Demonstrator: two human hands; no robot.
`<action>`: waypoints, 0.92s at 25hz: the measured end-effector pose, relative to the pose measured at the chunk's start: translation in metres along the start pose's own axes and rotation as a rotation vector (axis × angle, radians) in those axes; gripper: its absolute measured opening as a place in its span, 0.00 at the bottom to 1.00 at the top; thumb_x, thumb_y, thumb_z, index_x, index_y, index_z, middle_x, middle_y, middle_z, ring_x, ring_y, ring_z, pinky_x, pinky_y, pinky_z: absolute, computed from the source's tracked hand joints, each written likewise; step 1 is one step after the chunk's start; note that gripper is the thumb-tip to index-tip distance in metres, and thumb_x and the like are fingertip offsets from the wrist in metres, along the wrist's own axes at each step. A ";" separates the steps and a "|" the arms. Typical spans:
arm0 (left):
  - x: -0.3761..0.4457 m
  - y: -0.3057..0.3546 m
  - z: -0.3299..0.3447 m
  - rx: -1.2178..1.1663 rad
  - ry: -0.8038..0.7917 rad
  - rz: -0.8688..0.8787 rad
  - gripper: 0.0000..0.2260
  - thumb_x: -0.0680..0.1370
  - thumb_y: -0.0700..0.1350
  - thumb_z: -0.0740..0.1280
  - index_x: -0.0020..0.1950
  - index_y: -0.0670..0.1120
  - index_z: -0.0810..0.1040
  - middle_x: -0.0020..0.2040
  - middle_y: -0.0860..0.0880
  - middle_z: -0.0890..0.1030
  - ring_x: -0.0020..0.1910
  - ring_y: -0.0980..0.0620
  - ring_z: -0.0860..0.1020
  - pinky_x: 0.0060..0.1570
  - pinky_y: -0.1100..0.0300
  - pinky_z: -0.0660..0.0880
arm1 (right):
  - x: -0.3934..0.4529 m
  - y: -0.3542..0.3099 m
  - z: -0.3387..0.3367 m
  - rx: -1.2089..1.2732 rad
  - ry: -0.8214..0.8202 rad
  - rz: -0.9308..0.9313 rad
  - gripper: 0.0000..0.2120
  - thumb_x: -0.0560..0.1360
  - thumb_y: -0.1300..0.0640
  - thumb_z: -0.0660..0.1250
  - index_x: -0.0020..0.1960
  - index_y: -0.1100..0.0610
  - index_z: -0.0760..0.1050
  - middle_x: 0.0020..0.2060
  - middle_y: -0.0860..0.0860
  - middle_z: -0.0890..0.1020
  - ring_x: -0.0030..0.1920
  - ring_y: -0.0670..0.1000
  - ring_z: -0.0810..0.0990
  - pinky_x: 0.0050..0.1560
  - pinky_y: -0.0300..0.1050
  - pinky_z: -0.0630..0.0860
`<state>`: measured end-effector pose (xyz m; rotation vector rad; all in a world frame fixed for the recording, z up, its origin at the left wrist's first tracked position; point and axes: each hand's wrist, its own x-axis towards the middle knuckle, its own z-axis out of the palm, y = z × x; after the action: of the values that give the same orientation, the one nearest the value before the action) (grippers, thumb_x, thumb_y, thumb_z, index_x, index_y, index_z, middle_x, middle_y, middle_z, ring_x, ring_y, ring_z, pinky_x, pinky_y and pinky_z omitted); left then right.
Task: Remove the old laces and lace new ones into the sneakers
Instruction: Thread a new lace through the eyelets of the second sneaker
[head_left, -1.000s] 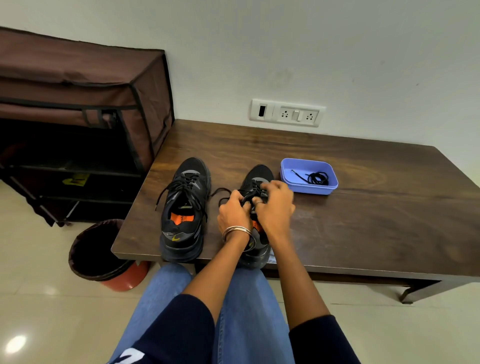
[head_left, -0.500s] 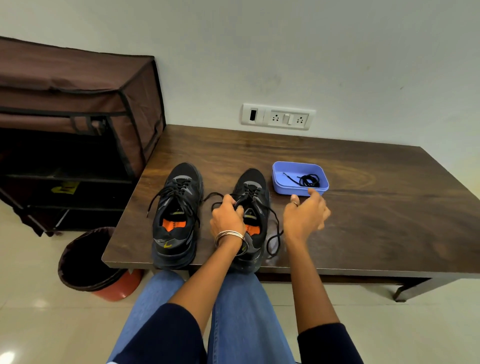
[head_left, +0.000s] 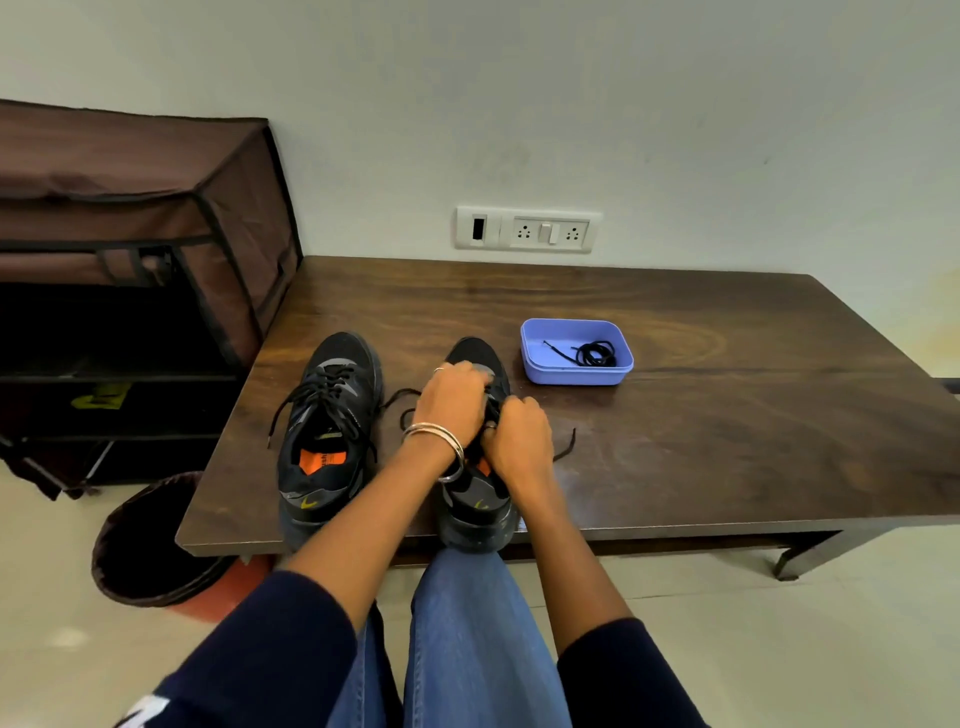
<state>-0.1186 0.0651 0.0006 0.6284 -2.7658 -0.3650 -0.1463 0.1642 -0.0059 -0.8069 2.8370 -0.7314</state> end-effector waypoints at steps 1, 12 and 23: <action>0.004 0.001 -0.001 0.137 -0.088 0.023 0.13 0.78 0.40 0.61 0.60 0.44 0.79 0.57 0.43 0.79 0.56 0.41 0.76 0.55 0.51 0.73 | -0.001 0.000 -0.001 0.002 0.011 -0.003 0.09 0.77 0.60 0.62 0.54 0.64 0.74 0.54 0.60 0.75 0.53 0.60 0.76 0.48 0.47 0.71; 0.003 0.009 0.010 0.168 -0.041 -0.030 0.09 0.79 0.41 0.59 0.56 0.44 0.75 0.53 0.42 0.79 0.50 0.37 0.78 0.44 0.48 0.74 | -0.002 -0.002 -0.004 -0.002 -0.001 0.024 0.09 0.77 0.63 0.61 0.56 0.65 0.73 0.55 0.61 0.76 0.54 0.59 0.76 0.50 0.46 0.71; 0.005 -0.005 -0.009 -0.357 0.155 -0.279 0.15 0.72 0.37 0.62 0.51 0.51 0.82 0.54 0.50 0.80 0.53 0.47 0.77 0.48 0.55 0.76 | -0.001 -0.003 0.003 0.062 -0.120 0.152 0.09 0.78 0.61 0.63 0.54 0.66 0.75 0.53 0.62 0.79 0.52 0.63 0.79 0.47 0.51 0.76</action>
<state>-0.1182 0.0567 0.0084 0.9029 -2.3842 -0.8107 -0.1433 0.1608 -0.0071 -0.5975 2.7176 -0.7200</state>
